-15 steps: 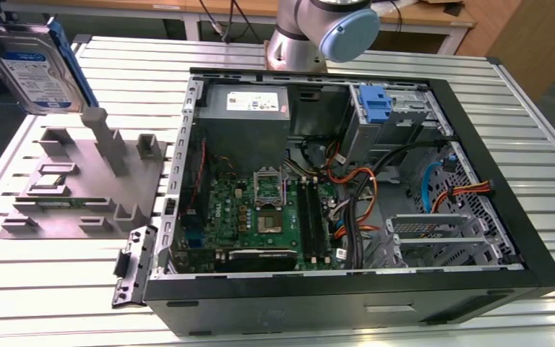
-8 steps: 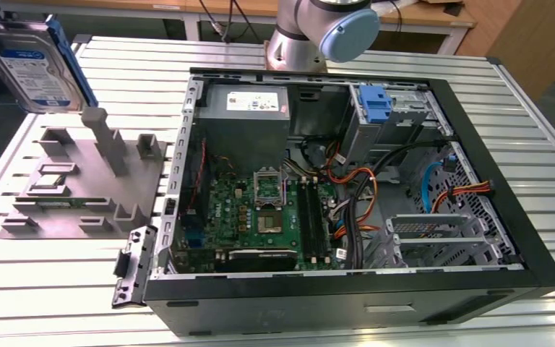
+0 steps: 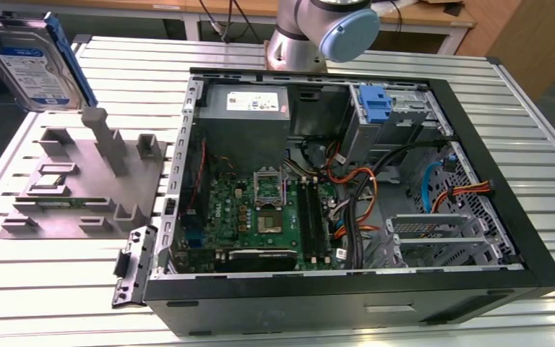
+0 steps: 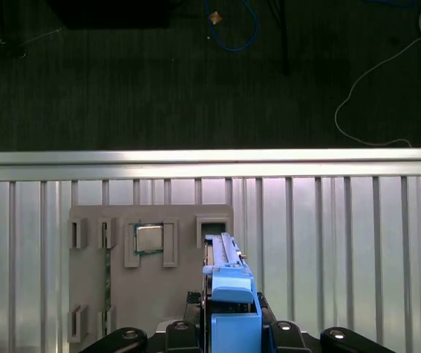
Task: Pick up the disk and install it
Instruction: 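Pick up the disk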
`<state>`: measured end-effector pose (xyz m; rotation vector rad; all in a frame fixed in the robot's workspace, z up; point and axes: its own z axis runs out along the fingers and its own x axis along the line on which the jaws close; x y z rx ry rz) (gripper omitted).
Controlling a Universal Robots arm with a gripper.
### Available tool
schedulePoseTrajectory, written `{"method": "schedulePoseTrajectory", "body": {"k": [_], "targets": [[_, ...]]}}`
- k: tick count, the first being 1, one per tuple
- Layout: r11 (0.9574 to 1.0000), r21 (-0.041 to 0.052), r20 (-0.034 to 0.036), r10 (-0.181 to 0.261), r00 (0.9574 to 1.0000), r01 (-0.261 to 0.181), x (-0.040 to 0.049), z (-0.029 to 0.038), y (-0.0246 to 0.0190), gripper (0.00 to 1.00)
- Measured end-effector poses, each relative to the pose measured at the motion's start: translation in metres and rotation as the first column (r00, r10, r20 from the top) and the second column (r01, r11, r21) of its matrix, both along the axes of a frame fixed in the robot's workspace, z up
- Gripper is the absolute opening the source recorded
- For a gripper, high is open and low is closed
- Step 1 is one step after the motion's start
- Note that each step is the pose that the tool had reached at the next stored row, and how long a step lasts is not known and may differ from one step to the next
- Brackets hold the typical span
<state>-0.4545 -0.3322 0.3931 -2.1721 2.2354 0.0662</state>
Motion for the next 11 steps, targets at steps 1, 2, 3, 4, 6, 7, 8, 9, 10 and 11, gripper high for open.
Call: {"method": "schedulePoseTrajectory", "body": {"k": [1,2,3,4,6,7,8,9,10,11], "targets": [[1.0000,0.0000,0.0000,0.000,1.0000,0.000,0.0000,0.0005,0.0000,0.36],[1.0000,0.0001,0.0002,0.000,1.0000,0.000,0.0000,0.0007,0.0000,0.36],[1.0000,0.0001,0.0002,0.000,1.0000,0.000,0.0000,0.0010,0.0000,0.36],[1.0000,0.0000,0.0000,0.000,1.0000,0.000,0.0000,0.0015,0.0000,0.36],[1.0000,0.0000,0.0000,0.000,1.0000,0.000,0.0000,0.0024,0.0000,0.36],[1.0000,0.0001,0.0000,0.000,1.0000,0.000,0.0000,0.0029,0.0000,0.36],[1.0000,0.0000,0.0000,0.000,1.0000,0.000,0.0000,0.0034,0.0000,0.36],[1.0000,0.0000,0.0000,0.000,1.0000,0.000,0.0000,0.0037,0.0000,0.36],[1.0000,0.0000,-0.0001,0.000,1.0000,0.000,0.0000,0.0042,0.0000,0.36],[1.0000,0.0001,0.0000,0.000,1.0000,0.000,0.0000,0.0045,0.0000,0.36]]}}
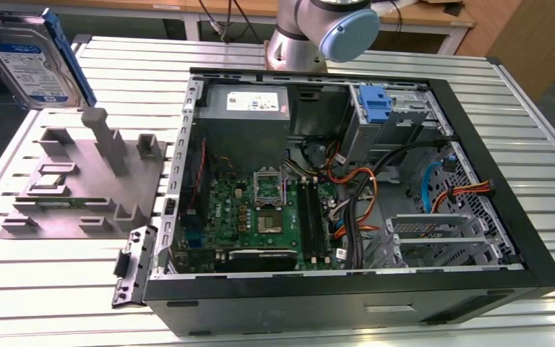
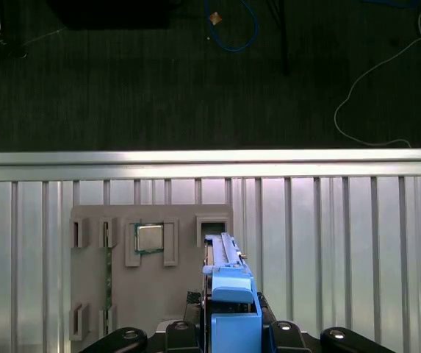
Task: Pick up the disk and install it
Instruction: 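Pick up the disk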
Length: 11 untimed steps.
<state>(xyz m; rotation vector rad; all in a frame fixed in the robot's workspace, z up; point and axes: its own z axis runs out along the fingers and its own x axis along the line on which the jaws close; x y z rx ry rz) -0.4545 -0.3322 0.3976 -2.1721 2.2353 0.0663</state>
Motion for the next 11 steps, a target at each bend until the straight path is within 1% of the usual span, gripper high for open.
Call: {"method": "schedulePoseTrajectory", "body": {"k": [11], "targets": [[1.0000,0.0000,0.0000,0.000,1.0000,0.000,0.0000,0.0055,0.0000,0.36]]}}
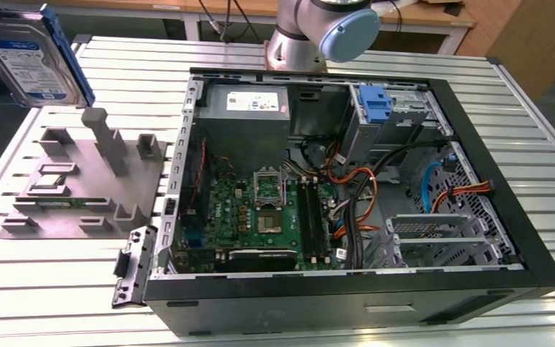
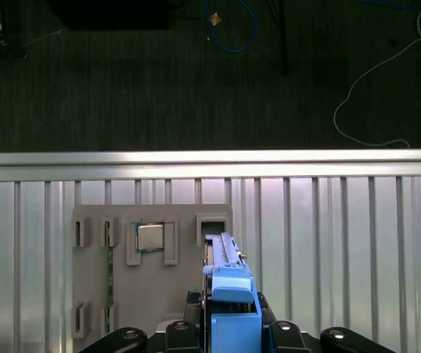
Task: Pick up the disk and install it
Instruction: 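Pick up the disk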
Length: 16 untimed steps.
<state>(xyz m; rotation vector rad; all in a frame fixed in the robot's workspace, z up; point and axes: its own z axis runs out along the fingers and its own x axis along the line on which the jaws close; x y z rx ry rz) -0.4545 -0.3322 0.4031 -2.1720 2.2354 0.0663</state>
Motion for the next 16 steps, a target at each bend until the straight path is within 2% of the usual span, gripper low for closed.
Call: {"method": "schedulePoseTrajectory", "body": {"k": [16], "targets": [[1.0000,0.0000,0.0000,0.000,1.0000,0.000,0.0000,0.0081,0.0000,0.36]]}}
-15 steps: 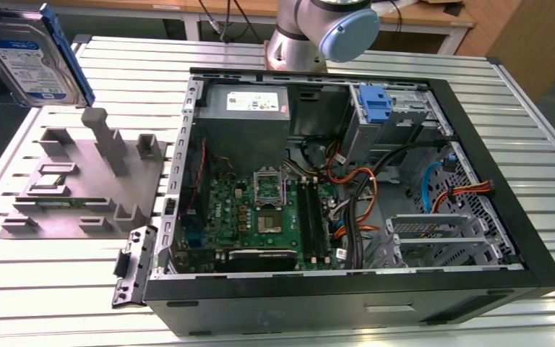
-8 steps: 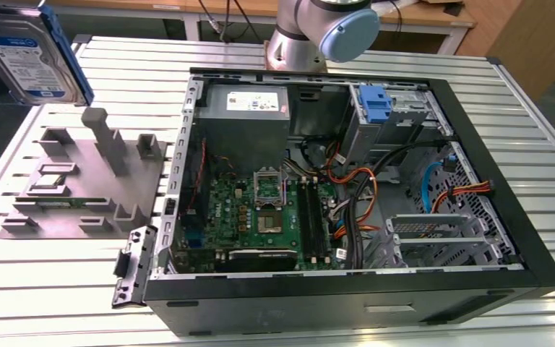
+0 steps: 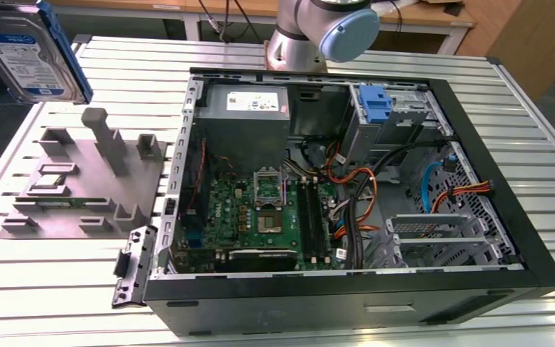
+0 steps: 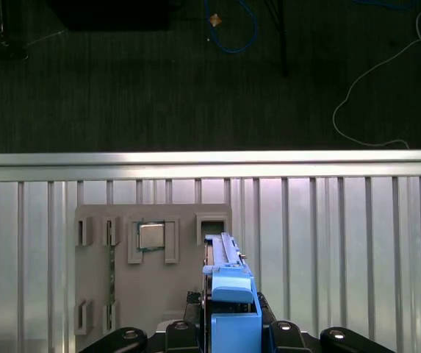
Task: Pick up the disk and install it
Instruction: 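Pick up the disk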
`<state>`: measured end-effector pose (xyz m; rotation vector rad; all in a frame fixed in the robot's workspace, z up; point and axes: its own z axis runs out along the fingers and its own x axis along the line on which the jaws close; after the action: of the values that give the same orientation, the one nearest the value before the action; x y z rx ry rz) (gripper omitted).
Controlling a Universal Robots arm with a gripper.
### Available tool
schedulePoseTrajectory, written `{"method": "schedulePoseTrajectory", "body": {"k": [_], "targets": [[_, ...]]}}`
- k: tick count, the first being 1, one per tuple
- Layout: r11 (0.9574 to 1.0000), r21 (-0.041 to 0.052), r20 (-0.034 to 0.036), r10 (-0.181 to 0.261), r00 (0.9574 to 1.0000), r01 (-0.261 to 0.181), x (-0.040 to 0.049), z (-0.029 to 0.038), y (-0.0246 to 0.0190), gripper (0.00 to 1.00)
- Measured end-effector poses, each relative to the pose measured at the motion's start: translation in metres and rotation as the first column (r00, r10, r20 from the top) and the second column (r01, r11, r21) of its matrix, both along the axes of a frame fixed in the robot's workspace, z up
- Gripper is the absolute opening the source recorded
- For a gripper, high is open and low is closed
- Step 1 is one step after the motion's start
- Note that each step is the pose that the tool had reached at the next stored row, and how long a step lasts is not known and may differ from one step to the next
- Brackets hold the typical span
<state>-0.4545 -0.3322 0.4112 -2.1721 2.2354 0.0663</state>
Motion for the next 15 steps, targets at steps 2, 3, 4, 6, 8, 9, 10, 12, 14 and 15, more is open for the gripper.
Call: {"method": "schedulePoseTrajectory", "body": {"k": [2,3,4,6,8,9,10,12,14,15], "targets": [[1.0000,0.0000,0.0000,0.000,1.0000,0.000,0.0000,0.0009,0.0000,0.36],[1.0000,0.0000,0.0000,0.000,1.0000,0.000,0.0000,0.0014,0.0000,0.36],[1.0000,0.0000,0.0000,0.000,1.0000,0.000,0.0000,0.0019,0.0000,0.36],[1.0000,0.0000,-0.0001,0.000,1.0000,0.000,0.0000,0.0029,0.0000,0.36],[1.0000,0.0000,0.0000,0.000,1.0000,0.000,0.0000,0.0037,0.0000,0.36],[1.0000,0.0000,0.0000,0.000,1.0000,0.000,0.0000,0.0043,0.0000,0.36],[1.0000,0.0000,0.0000,0.000,1.0000,0.000,0.0000,0.0047,0.0000,0.36],[1.0000,0.0000,0.0000,0.000,1.0000,0.000,0.0000,0.0056,0.0000,0.36],[1.0000,0.0000,0.0000,0.000,1.0000,0.000,0.0000,0.0065,0.0000,0.36],[1.0000,0.0000,-0.0001,0.000,1.0000,0.000,0.0000,0.0069,0.0000,0.36]]}}
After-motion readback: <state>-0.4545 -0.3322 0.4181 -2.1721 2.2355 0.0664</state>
